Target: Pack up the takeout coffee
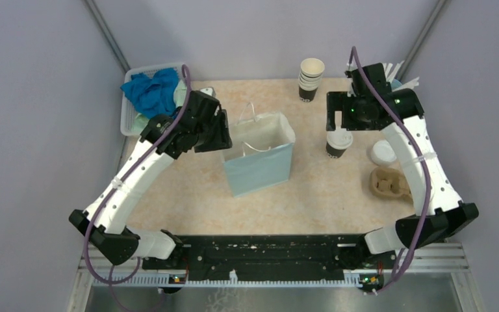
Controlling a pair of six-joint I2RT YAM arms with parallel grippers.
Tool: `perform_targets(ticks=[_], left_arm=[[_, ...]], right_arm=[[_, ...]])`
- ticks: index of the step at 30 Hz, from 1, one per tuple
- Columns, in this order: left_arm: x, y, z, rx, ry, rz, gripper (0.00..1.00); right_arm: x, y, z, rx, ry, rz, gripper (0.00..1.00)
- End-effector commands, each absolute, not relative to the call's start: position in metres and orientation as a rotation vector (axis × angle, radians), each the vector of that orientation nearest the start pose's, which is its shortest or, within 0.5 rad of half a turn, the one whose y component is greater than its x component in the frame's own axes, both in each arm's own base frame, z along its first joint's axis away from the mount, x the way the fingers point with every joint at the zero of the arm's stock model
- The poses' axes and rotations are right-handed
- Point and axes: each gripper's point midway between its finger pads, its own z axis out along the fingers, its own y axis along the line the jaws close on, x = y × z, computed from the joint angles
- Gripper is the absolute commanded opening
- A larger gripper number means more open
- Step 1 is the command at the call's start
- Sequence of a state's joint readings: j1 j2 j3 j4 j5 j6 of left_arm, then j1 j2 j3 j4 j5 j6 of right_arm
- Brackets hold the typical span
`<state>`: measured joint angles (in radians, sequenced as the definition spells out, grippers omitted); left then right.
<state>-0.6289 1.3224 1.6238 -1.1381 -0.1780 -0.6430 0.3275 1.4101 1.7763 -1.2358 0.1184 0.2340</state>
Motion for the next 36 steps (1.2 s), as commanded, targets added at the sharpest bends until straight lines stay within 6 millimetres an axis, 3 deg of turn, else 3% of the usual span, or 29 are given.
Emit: perform_targets(ticks=[1,11,17,23,30,36], left_arm=[[0.269,-0.173,0.291,-0.062,2.407,-0.290,0.63],[0.287,-0.181,0.288,0.088,2.379,-0.246,0.55],[0.292,-0.182,0.300,0.146,2.314,-0.260,0.58],[0.294,-0.180,0.299,0.191,2.304,-0.232,0.65],[0.297,-0.176,0.300,0.202,2.287,-0.196,0.68],[0.298,-0.177,0.297,0.219,2.296,-0.192,0.69]], right_arm=[[0.319,0.069,0.275,-0.010,2.486,-0.004,0.98],[0.355,0.069,0.211,0.051,2.595,0.115,0.99],[0.379,0.060,0.183,0.009,2.619,0.028,0.98],[0.396,0.046,0.170,0.018,2.659,-0.053,0.98],[0.398,0.047,0.158,0.002,2.690,-0.036,0.98],[0.400,0.040,0.159,0.009,2.675,-0.087,0.93]])
